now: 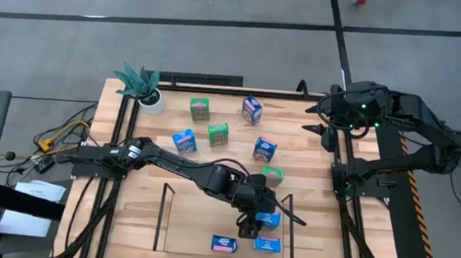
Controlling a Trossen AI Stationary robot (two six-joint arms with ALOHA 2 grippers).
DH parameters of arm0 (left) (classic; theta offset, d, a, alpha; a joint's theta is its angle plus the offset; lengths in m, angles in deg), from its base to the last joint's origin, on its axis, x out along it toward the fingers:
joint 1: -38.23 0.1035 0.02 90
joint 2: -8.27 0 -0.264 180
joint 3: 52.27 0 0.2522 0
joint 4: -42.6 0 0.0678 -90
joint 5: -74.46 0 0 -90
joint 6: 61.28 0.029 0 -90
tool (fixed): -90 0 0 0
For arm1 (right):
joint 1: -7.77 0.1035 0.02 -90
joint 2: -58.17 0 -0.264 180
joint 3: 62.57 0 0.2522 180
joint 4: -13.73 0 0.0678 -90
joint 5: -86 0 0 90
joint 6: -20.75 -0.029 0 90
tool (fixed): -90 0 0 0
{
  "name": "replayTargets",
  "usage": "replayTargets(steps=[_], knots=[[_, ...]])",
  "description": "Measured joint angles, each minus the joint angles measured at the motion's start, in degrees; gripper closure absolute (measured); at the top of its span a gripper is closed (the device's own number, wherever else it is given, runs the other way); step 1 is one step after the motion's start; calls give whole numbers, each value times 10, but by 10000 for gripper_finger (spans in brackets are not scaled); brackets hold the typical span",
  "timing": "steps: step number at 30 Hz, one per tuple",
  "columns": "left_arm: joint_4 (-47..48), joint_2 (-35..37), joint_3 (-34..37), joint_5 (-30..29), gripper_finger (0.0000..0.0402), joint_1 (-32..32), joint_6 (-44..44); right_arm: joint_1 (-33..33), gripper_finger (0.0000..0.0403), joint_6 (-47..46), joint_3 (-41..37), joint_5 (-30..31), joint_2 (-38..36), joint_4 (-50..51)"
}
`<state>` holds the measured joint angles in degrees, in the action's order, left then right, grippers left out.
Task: Stack cereal on shelf
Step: Put the light blue cereal box on the shelf aligned with the other light blue cereal box
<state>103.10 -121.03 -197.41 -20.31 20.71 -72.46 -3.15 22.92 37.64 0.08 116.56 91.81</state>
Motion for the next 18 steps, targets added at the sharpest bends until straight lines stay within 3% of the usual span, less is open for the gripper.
replayTargets(steps=[7,18], knots=[[41,49,-2,-11,113,7,-49,0,132,9,0,-1,0,0],[278,177,-2,-104,133,49,-83,0,132,12,0,-1,0,0]])
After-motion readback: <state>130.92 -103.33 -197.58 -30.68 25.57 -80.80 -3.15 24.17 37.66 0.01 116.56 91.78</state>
